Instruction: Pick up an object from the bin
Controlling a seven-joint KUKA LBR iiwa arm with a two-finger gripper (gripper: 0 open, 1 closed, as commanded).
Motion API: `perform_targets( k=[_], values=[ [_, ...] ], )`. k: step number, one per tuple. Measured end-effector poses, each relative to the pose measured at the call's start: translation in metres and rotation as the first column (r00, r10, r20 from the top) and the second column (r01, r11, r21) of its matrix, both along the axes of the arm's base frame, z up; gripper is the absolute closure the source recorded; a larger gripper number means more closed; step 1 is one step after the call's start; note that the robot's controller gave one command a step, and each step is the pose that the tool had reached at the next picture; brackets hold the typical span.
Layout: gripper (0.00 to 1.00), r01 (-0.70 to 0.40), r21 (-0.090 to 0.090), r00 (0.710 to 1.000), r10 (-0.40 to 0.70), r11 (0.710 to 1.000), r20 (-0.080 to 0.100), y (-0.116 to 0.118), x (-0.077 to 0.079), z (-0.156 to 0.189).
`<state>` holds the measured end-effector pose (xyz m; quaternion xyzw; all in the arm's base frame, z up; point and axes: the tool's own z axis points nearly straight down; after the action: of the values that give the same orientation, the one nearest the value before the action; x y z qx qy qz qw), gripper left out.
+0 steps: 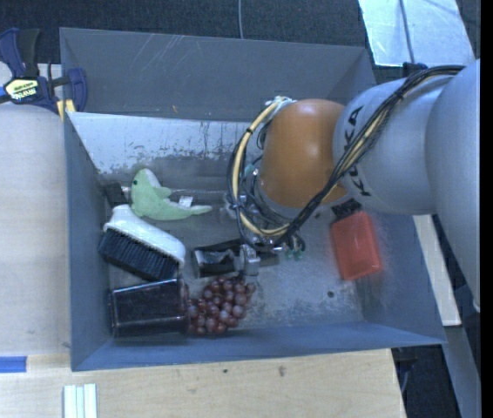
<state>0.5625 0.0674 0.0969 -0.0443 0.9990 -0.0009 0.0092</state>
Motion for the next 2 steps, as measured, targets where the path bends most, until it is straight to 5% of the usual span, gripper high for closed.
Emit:
perform_targets(
  k=[1, 2],
  values=[
    [1.0, 0.096, 0.006, 0.995, -0.096, 0.995, -0.008, -0.0133, 0.0407, -0.0262],
    [1.0, 0.095, 0.006, 0.995, -0.095, 0.995, -0.007, -0.013, 0.0403, -0.0259]
  ],
)
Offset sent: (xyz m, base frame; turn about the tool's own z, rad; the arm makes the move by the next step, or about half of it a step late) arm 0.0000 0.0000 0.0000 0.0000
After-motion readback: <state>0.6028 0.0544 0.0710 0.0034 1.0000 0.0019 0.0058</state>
